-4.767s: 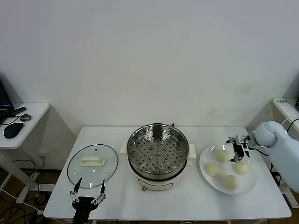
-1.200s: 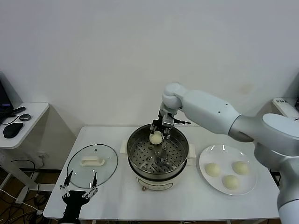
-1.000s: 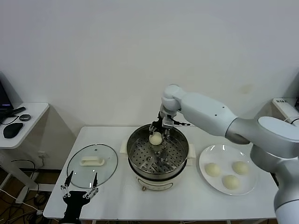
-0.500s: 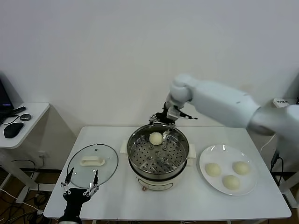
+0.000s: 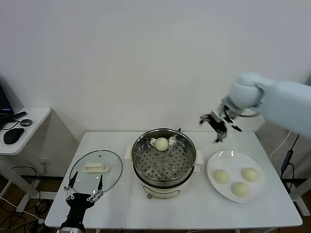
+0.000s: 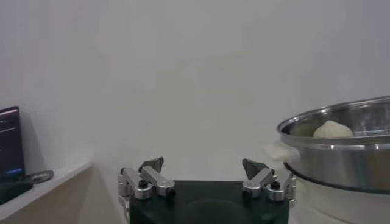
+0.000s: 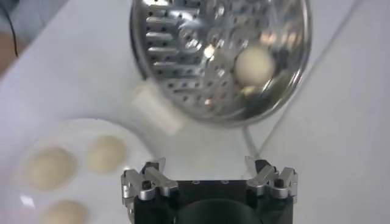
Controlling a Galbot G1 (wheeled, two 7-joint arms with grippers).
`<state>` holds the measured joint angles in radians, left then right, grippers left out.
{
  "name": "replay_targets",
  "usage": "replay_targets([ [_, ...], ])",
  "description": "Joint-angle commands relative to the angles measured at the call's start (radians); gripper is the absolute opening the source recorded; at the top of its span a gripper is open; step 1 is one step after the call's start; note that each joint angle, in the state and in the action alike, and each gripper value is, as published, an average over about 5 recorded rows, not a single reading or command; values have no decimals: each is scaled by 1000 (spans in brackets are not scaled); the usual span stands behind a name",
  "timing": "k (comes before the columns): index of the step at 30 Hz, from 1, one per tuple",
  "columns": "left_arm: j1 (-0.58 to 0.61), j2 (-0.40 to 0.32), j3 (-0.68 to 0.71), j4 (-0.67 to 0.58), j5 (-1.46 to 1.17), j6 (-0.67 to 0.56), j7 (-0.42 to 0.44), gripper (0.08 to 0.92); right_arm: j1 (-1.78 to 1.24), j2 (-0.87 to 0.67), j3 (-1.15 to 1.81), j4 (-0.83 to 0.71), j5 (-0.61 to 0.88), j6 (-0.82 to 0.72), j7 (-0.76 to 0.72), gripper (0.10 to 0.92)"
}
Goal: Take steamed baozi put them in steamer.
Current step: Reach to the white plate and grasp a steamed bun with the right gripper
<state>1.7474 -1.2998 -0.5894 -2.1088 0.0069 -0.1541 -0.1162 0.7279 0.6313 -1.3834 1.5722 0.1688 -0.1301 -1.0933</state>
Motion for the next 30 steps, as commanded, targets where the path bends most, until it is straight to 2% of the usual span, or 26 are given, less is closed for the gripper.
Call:
replay_targets([
  [1, -1, 3, 3, 4, 3, -1, 1, 823, -468, -282, 278, 81, -57, -197, 50, 823],
  [8, 6, -10, -9, 6, 10, -1, 1, 823, -727, -234, 498, -51, -197, -110, 45, 823],
  [15, 12, -15, -32, 2, 12, -3, 3, 823, -822, -140, 603, -177, -281, -51, 41, 823],
  [30, 21, -26, -40, 1, 20, -5, 0, 823, -830, 22, 618, -276, -313, -40, 49, 823],
])
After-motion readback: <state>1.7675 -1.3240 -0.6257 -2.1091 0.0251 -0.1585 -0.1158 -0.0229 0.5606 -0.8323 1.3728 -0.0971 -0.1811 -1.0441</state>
